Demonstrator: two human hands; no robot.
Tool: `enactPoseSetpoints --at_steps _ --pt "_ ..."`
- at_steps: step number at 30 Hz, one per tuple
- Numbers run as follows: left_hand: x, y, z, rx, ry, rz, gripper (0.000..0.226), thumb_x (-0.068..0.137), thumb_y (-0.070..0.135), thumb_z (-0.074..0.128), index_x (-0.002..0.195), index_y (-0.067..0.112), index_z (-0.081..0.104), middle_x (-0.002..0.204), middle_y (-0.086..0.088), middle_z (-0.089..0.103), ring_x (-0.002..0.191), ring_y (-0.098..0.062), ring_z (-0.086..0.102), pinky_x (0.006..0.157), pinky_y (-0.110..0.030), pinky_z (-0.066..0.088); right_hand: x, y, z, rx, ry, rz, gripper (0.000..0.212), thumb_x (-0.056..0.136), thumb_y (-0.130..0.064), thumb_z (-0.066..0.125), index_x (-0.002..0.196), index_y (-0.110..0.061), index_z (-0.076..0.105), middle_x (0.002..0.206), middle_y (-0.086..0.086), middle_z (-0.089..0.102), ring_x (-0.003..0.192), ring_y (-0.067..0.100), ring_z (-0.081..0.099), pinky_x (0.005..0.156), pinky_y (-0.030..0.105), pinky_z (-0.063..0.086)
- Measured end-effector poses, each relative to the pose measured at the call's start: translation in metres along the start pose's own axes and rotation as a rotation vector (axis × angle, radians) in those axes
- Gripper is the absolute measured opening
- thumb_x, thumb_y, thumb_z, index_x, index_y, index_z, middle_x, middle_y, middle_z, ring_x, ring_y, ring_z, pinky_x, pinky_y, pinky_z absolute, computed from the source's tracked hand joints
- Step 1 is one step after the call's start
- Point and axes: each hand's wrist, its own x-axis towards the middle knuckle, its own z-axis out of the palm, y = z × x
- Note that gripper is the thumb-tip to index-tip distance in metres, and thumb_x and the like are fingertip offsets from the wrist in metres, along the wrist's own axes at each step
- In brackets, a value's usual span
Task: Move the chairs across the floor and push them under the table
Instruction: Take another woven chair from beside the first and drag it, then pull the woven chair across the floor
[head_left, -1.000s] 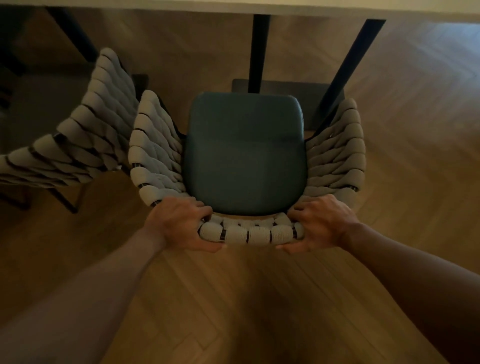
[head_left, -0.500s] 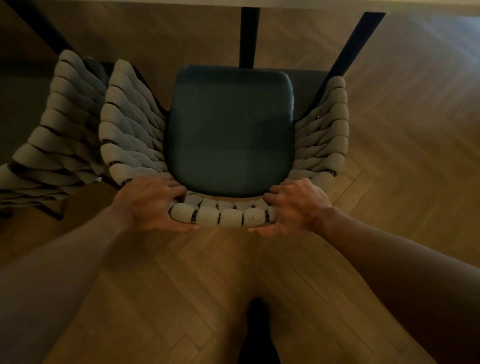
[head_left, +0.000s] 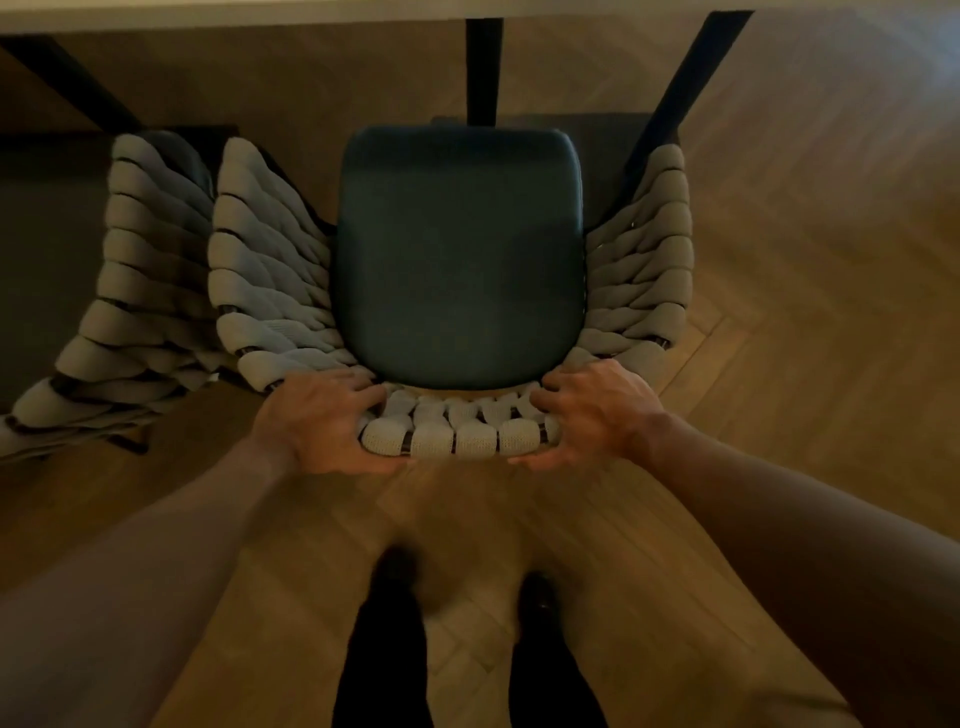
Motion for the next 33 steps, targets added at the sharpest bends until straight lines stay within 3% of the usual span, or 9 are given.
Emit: enactPoseSetpoints --at_steps 6,8,10,12,15,17,20,26,33 --pt "-0.002 0.002 -0.017 -0.053 -0.093 0.017 0.079 0.077 0.103 0.042 0.105 0.034 0.07 0.096 0.009 0.073 0.086 -0.013 0.066 0.071 -0.029 0.05 -0.013 -0.018 0.006 0.083 0.032 0.181 0.097 0.08 -0.103 0.029 0.135 -0.029 0.061 0.106 -0.012 0.054 0.088 0.014 0.053 0.081 0.033 0.042" --pt "0.001 0.007 -0.03 -0.037 -0.197 -0.002 0.077 0.072 0.106 0.041 0.095 0.036 0.063 0.09 0.012 0.065 0.08 -0.008 0.057 0.069 -0.029 0.046 -0.022 -0.035 0.019 0.121 0.163 0.306 0.091 0.082 -0.099 0.036 0.129 -0.027 0.063 0.119 -0.006 0.067 0.106 0.021 0.064 0.106 0.044 0.042" --pt "0.004 0.013 -0.048 -0.088 -0.303 -0.065 0.081 0.065 0.11 0.043 0.091 0.035 0.06 0.087 0.013 0.061 0.078 -0.007 0.055 0.069 -0.03 0.048 -0.036 -0.064 0.027 0.195 0.279 0.461 0.079 0.088 -0.086 0.051 0.134 -0.023 0.061 0.136 0.003 0.065 0.132 0.026 0.058 0.126 0.051 0.026" --pt "0.004 0.02 -0.065 -0.138 -0.45 -0.099 0.087 0.064 0.11 0.043 0.096 0.032 0.06 0.093 0.011 0.062 0.083 -0.008 0.057 0.076 -0.033 0.054 -0.051 -0.1 0.023 0.375 0.326 0.594 0.07 0.095 -0.066 0.06 0.149 -0.021 0.052 0.157 0.007 0.05 0.153 0.028 0.037 0.131 0.056 0.019" --pt "-0.002 0.033 -0.088 -0.133 -0.637 -0.064 0.094 0.07 0.108 0.039 0.11 0.027 0.062 0.105 0.003 0.066 0.095 -0.017 0.063 0.087 -0.041 0.058 -0.073 -0.144 0.004 0.777 0.36 0.714 0.065 0.102 -0.043 0.063 0.16 -0.022 0.042 0.175 0.001 0.023 0.163 0.025 0.016 0.127 0.05 0.03" --pt "-0.004 0.042 -0.103 -0.098 -0.648 -0.027 0.092 0.073 0.105 0.041 0.103 0.023 0.068 0.097 0.0 0.071 0.086 -0.018 0.067 0.079 -0.041 0.06 -0.095 -0.162 -0.009 0.985 0.363 0.786 0.058 0.104 -0.038 0.063 0.157 -0.021 0.047 0.17 0.0 0.033 0.152 0.023 0.039 0.116 0.042 0.044" --pt "0.003 0.068 -0.125 -0.021 -0.545 0.062 0.056 0.093 0.079 0.052 0.099 0.026 0.069 0.088 0.004 0.071 0.078 -0.015 0.066 0.073 -0.039 0.06 -0.139 -0.189 -0.003 1.239 0.273 0.877 0.045 0.106 -0.039 0.06 0.147 -0.02 0.058 0.142 0.003 0.064 0.128 0.021 0.063 0.101 0.035 0.052" --pt "0.026 0.178 -0.149 -0.073 -0.716 0.335 0.033 0.101 0.062 0.055 0.116 0.036 0.07 0.107 0.013 0.071 0.098 -0.01 0.069 0.092 -0.044 0.06 -0.253 -0.257 0.072 1.53 0.155 1.273 0.037 0.106 -0.037 0.061 0.135 -0.014 0.066 0.134 0.007 0.068 0.117 0.023 0.064 0.097 0.036 0.053" --pt "0.037 0.367 -0.13 0.241 -0.939 0.671 0.05 0.102 0.063 0.054 0.128 0.023 0.07 0.123 0.0 0.071 0.112 -0.02 0.067 0.102 -0.043 0.055 -0.385 -0.362 0.153 1.707 0.413 1.73 0.029 0.106 -0.037 0.06 0.127 -0.02 0.069 0.124 -0.001 0.069 0.109 0.017 0.063 0.088 0.034 0.05"
